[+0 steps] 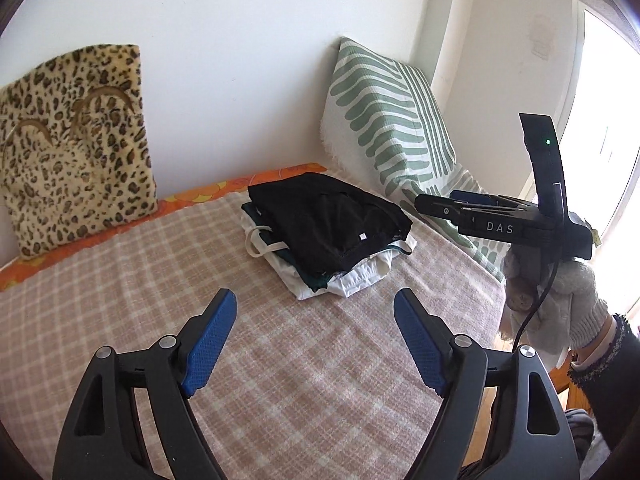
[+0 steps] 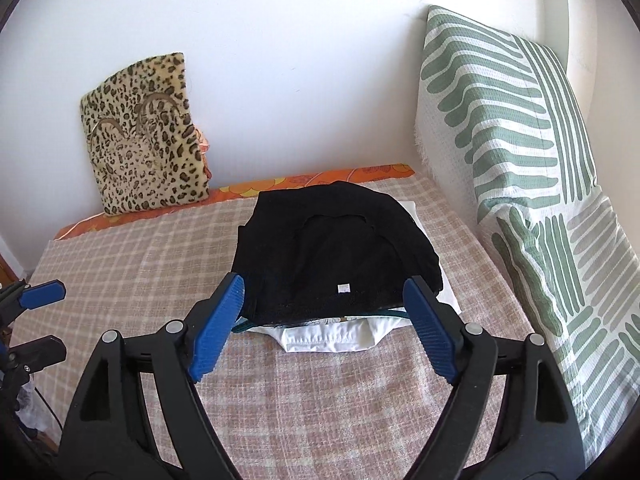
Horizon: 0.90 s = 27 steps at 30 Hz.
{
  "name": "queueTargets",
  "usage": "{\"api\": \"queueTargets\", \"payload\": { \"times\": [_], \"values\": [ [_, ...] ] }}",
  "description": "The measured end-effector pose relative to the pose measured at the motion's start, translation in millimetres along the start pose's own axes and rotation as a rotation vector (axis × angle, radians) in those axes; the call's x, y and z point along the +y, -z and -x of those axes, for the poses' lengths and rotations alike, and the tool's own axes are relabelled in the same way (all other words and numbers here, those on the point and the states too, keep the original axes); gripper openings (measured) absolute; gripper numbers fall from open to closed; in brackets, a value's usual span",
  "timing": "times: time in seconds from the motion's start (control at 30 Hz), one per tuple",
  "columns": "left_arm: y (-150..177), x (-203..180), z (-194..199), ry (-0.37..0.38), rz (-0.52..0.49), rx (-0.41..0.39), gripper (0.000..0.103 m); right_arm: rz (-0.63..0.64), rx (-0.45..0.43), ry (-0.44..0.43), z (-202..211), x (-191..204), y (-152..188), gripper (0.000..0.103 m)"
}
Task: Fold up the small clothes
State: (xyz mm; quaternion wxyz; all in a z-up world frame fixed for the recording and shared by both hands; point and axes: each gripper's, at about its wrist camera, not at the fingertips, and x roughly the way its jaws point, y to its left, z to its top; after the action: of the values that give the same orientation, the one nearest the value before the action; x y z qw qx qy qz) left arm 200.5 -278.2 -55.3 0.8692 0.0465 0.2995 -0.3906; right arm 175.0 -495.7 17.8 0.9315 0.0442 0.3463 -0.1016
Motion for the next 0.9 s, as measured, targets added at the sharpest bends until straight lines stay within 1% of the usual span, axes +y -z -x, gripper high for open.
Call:
{"api": "queueTargets", "payload": {
  "times": [0.1, 0.23, 0.5, 0.67, 0.77, 0.8, 0.9],
  "values": [
    [8.4, -5.0, 17.0, 0.001, -0.013, -0.026, 0.081, 0.016, -0.015, 0.014, 15.0, 15.9, 9.7, 0.092],
    [19.6, -12.9, 34.3, -0.002, -0.040, -0.051, 0.081, 0.035, -0.039, 0.040, 34.0, 33.8, 24.6, 0.093],
    [41.4, -25.8, 59.1, -0.003, -0.063, -0.086, 0.082, 0.049, -0.065, 0.042, 54.9, 62.0, 51.3, 0.095],
    [51.9, -26.6, 66.7, -0.054, -0.078, -0.092, 0.087, 0.048, -0.076, 0.042, 58.0, 73.0, 63.4, 0.095],
    [56.5, -24.7, 68.7, -0.090, -0.077, -0.095, 0.093, 0.045, -0.080, 0.041, 56.1, 77.0, 68.3, 0.095],
    [57.6, -23.6, 69.0, -0.097, -0.074, -0.098, 0.095, 0.041, -0.079, 0.039, 55.3, 77.6, 69.8, 0.095],
    [60.8, -19.8, 69.6, -0.103, -0.063, -0.108, 0.095, 0.039, -0.080, 0.040, 52.1, 80.5, 72.5, 0.095]
  ]
}}
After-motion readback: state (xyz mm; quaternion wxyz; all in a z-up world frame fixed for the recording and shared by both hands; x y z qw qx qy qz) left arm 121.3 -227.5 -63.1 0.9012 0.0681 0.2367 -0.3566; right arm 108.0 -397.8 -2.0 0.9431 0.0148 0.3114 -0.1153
